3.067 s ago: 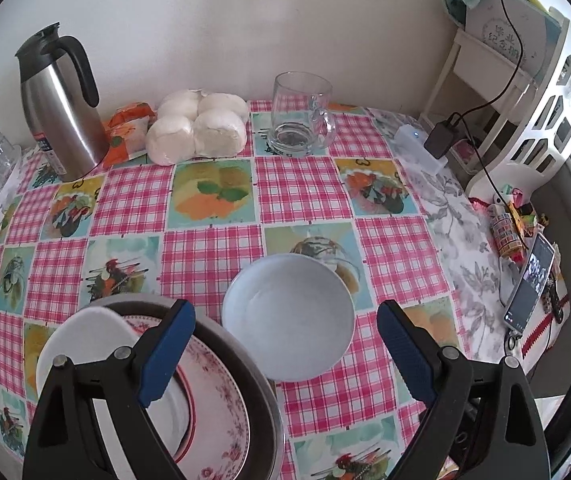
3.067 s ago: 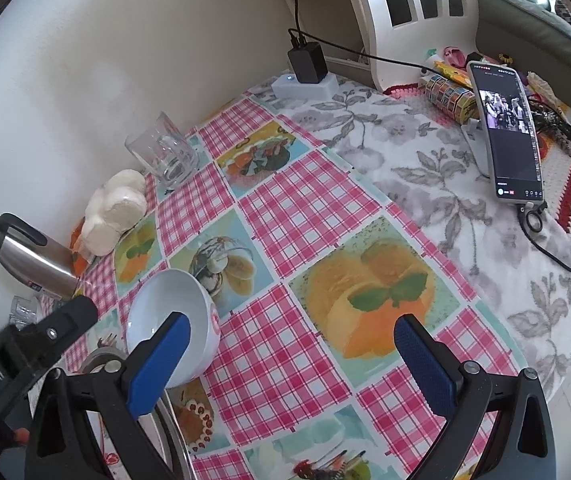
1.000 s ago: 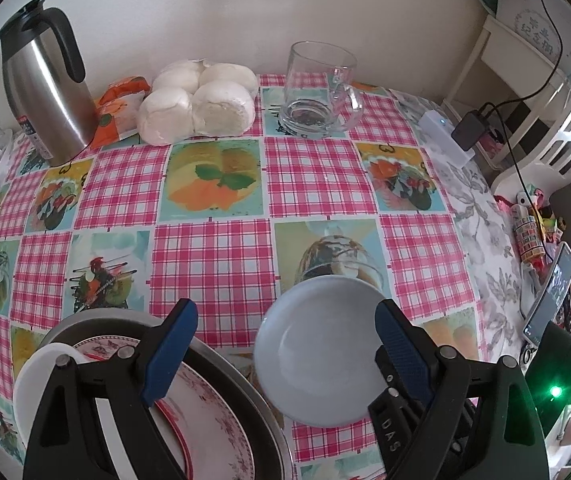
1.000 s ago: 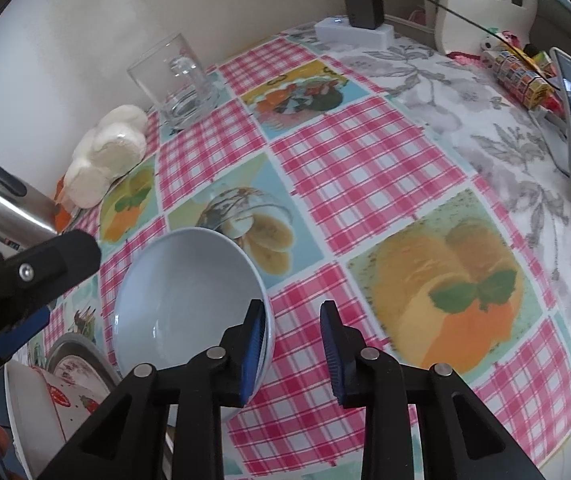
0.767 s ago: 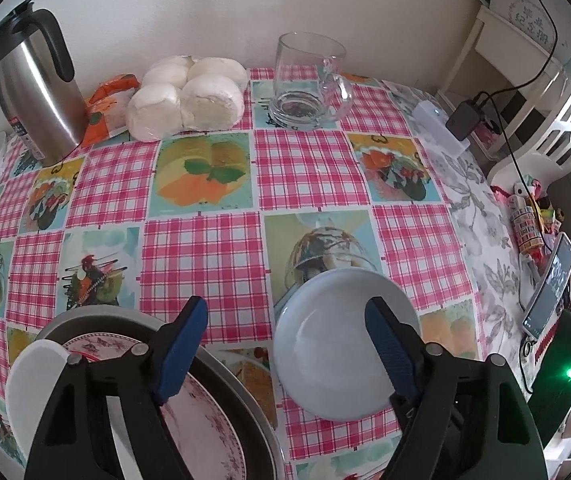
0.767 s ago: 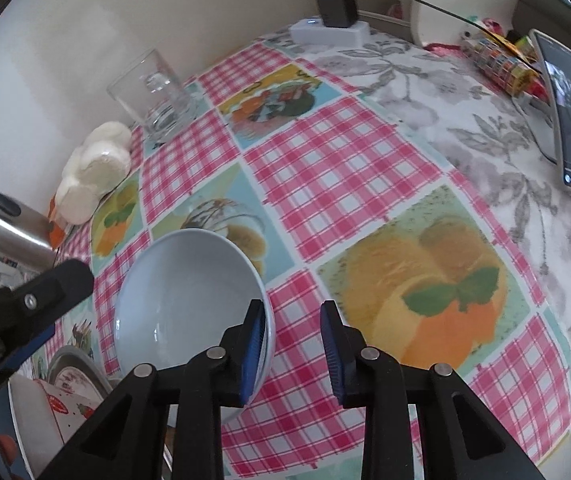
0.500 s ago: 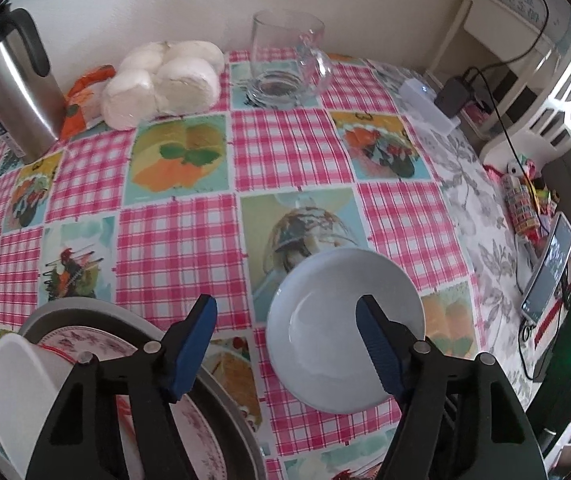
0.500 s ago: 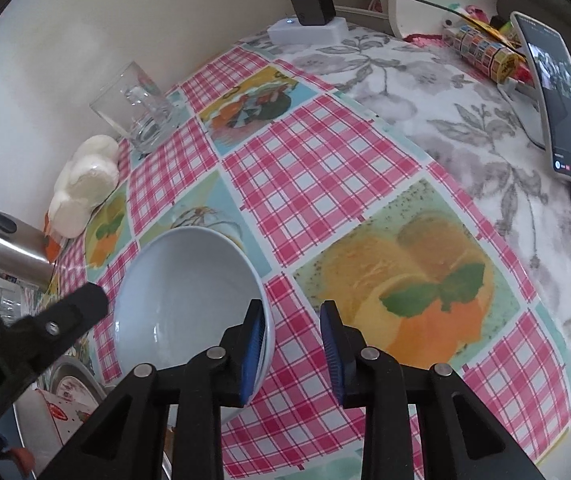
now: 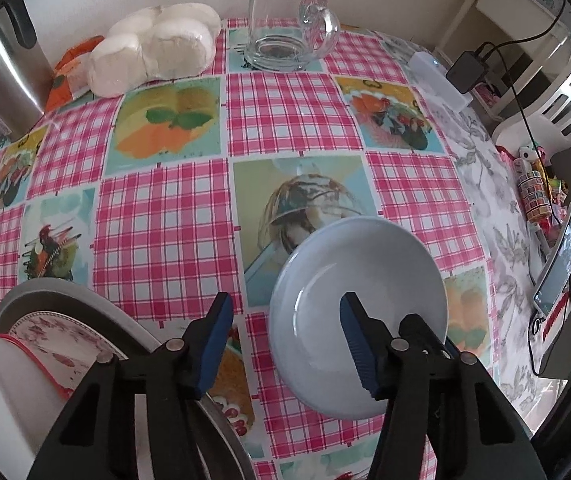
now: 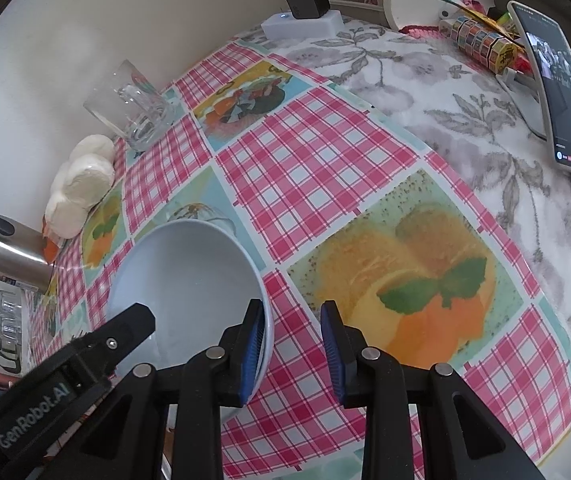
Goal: Organize plates and bowls
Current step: 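Lift the pale blue bowl with both tools toward the steel basin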
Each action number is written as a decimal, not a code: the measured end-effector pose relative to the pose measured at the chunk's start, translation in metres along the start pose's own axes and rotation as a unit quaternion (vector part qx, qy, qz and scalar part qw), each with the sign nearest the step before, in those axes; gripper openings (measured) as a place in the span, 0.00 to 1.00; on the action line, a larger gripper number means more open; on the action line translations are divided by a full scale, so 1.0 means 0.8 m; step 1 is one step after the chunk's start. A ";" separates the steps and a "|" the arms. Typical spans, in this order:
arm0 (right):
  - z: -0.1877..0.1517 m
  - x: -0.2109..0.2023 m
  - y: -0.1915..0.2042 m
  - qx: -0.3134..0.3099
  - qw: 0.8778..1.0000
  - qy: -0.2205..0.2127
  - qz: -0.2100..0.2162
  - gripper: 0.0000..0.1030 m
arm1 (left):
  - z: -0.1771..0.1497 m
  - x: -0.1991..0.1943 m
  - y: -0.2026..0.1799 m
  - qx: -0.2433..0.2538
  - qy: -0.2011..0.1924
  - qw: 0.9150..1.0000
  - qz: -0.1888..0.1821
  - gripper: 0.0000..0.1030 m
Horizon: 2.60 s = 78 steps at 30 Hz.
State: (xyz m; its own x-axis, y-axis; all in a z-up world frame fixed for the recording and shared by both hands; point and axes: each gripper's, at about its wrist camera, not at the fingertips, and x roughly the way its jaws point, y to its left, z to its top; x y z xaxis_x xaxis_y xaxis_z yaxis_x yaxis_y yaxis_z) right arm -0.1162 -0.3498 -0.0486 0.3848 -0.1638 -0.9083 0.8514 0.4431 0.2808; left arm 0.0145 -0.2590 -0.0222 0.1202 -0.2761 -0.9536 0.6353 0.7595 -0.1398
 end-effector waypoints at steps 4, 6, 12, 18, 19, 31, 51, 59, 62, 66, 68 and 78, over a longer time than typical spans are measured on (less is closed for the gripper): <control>-0.001 0.006 -0.005 0.005 1.000 0.004 -0.003 0.31 | -0.001 0.009 0.001 -0.002 0.009 1.000 0.001 0.50; -0.002 0.008 -0.007 0.008 1.000 0.007 -0.005 0.31 | -0.002 0.014 0.000 -0.003 0.013 1.000 0.000 0.46; -0.004 0.011 -0.009 0.008 1.000 0.011 -0.005 0.31 | -0.005 0.019 -0.004 0.001 0.015 1.000 -0.012 0.41; -0.004 0.011 -0.007 0.007 1.000 0.009 0.009 0.32 | -0.008 0.027 -0.002 -0.003 0.019 1.000 -0.021 0.29; -0.003 0.012 -0.006 0.007 1.000 0.008 0.011 0.32 | -0.007 0.028 -0.002 -0.004 0.019 1.000 -0.020 0.26; -0.006 0.019 -0.002 0.013 0.999 0.016 0.049 0.31 | -0.007 0.028 0.003 -0.009 0.015 1.000 -0.007 0.17; -0.005 0.010 0.006 -0.007 0.998 0.011 0.066 0.19 | -0.004 0.015 0.009 -0.025 0.005 0.999 -0.036 0.15; 0.003 -0.027 0.014 -0.015 0.997 -0.022 0.074 0.19 | 0.002 -0.030 0.004 -0.018 -0.034 0.998 -0.050 0.15; 0.005 -0.048 0.020 -0.020 0.996 -0.038 0.077 0.19 | 0.001 -0.054 0.006 -0.018 -0.052 0.997 -0.058 0.15; 0.006 -0.084 0.035 -0.029 0.994 -0.068 0.086 0.19 | -0.004 -0.089 0.014 -0.024 -0.078 0.994 -0.071 0.15; 0.004 -0.102 0.046 -0.036 0.992 -0.083 0.092 0.19 | -0.009 -0.109 0.020 -0.029 -0.093 0.992 -0.078 0.15; -0.020 -0.173 0.091 -0.079 0.982 -0.134 0.111 0.19 | -0.034 -0.175 0.048 -0.042 -0.149 0.984 -0.090 0.15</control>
State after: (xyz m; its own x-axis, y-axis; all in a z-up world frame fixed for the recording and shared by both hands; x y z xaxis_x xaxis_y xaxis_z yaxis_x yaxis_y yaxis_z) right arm -0.1133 -0.2811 0.0927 0.6530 -0.2643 -0.7097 0.6781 0.6213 0.3926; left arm 0.0016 -0.1751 0.0985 0.2381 -0.5616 -0.7924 0.6037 0.7247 -0.3322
